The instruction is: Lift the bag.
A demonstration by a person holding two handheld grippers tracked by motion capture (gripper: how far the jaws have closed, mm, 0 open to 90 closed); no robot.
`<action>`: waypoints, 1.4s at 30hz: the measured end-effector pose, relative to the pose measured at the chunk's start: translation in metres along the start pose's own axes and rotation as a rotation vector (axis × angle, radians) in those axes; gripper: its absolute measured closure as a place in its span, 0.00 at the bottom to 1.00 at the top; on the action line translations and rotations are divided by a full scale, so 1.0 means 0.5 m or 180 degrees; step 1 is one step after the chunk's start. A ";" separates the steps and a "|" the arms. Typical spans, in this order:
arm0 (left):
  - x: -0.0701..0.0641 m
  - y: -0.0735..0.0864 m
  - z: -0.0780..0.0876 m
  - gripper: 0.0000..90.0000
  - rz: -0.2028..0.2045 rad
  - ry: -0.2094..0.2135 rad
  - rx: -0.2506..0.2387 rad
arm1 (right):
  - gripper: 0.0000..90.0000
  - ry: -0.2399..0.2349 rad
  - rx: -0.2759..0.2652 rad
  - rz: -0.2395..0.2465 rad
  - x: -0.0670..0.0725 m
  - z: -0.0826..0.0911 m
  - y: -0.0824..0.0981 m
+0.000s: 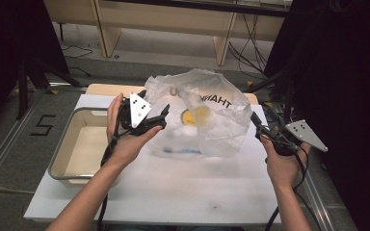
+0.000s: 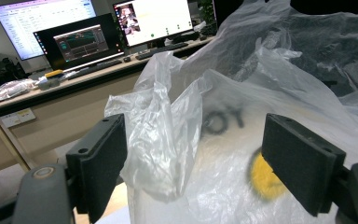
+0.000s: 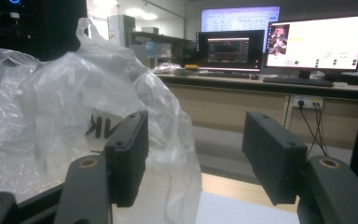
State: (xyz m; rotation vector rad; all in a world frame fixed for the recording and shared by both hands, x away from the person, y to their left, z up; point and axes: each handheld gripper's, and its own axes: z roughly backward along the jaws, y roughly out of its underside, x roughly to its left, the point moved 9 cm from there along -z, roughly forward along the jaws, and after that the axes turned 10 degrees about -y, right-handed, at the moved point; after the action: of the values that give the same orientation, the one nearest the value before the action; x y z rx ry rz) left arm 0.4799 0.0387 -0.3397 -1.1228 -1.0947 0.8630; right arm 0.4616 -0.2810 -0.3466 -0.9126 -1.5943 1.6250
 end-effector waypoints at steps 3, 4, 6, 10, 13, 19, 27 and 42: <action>0.000 0.006 0.005 0.24 -0.0010 0.0009 0.0022 | 0.47 0.0014 0.0042 0.0001 -0.005 0.008 0.006; 0.001 0.008 0.007 0.24 -0.0010 0.0008 0.0026 | 0.47 0.0023 0.0038 0.0001 -0.007 0.010 0.008; 0.004 0.011 0.011 0.24 -0.0008 0.0019 0.0039 | 0.47 0.0022 0.0058 -0.0007 -0.010 0.016 0.011; 0.008 0.019 0.021 0.24 0.0015 0.0040 0.0065 | 0.47 0.0006 0.0093 -0.0009 -0.011 0.028 0.019; 0.011 0.023 0.028 0.24 0.0003 0.0043 0.0076 | 0.47 -0.0008 0.0137 -0.0010 -0.011 0.034 0.027; 0.012 0.036 0.043 0.25 -0.0007 0.0059 0.0101 | 0.47 -0.0054 0.0218 -0.0007 -0.004 0.039 0.048; 0.015 0.071 0.055 0.25 0.0016 0.0105 0.0212 | 0.47 -0.0179 0.0303 -0.0015 0.010 0.043 0.074; 0.015 0.107 0.071 0.25 -0.0059 0.0154 0.0328 | 0.46 -0.0330 0.0427 0.0006 0.031 0.052 0.098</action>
State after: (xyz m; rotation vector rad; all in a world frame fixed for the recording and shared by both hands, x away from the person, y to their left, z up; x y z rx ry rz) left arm 0.4474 0.0676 -0.3877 -1.0414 -1.0083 0.8640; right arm 0.4317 -0.2829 -0.3957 -0.7714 -1.5317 1.7828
